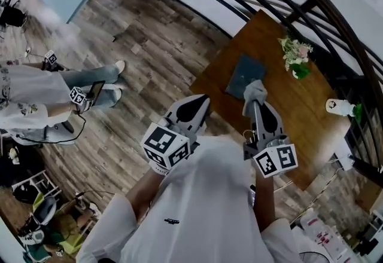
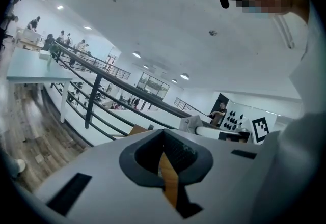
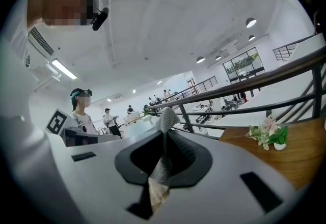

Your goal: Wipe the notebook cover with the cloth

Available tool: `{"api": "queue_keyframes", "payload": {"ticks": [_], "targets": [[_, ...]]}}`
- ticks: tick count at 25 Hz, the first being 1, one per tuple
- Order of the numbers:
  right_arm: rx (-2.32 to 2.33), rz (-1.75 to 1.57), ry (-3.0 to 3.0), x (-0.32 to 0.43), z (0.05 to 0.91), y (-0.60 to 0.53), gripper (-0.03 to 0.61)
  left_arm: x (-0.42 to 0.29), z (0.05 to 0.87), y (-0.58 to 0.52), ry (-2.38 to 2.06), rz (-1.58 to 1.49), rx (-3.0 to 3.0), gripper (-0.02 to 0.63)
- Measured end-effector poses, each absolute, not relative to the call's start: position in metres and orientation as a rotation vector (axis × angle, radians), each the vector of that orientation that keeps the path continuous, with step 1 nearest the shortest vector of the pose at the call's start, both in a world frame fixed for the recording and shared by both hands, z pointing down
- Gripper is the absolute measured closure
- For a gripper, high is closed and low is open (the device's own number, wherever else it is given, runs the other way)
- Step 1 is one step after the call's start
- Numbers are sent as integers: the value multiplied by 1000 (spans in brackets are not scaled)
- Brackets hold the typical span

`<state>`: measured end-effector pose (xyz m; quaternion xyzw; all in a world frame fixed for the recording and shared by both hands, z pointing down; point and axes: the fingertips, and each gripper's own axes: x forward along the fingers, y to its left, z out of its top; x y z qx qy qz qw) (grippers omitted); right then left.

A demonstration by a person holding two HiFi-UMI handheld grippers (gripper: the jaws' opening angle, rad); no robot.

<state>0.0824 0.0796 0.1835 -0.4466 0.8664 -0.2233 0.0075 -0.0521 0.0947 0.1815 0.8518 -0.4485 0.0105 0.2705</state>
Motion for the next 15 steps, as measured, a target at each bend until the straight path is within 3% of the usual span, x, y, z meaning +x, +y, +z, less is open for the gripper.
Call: {"api": "queue_keyframes", "payload": {"ticks": [15], "targets": [[-1432,-758,2710,75,215,28,549,-50,215,42,-1160,109,2259,594]]}}
